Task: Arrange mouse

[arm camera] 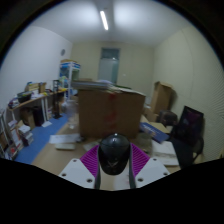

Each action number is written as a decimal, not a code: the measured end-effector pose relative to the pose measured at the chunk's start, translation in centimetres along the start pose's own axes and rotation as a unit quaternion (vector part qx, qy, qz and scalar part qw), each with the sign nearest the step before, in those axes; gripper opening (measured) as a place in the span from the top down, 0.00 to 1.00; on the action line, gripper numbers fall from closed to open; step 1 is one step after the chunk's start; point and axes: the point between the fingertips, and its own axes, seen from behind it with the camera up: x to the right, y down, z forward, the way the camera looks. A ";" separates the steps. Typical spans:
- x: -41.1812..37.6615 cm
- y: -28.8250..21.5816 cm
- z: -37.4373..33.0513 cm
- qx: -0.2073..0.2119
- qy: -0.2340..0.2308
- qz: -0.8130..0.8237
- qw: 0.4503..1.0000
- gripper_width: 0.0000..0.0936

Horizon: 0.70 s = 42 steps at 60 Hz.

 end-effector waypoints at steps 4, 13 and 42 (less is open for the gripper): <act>6.1 3.9 2.1 -0.030 0.024 0.016 0.999 0.58; 12.9 14.1 5.2 -0.103 0.024 0.045 0.993 0.58; 12.8 21.6 6.1 -0.179 -0.004 0.086 0.980 0.14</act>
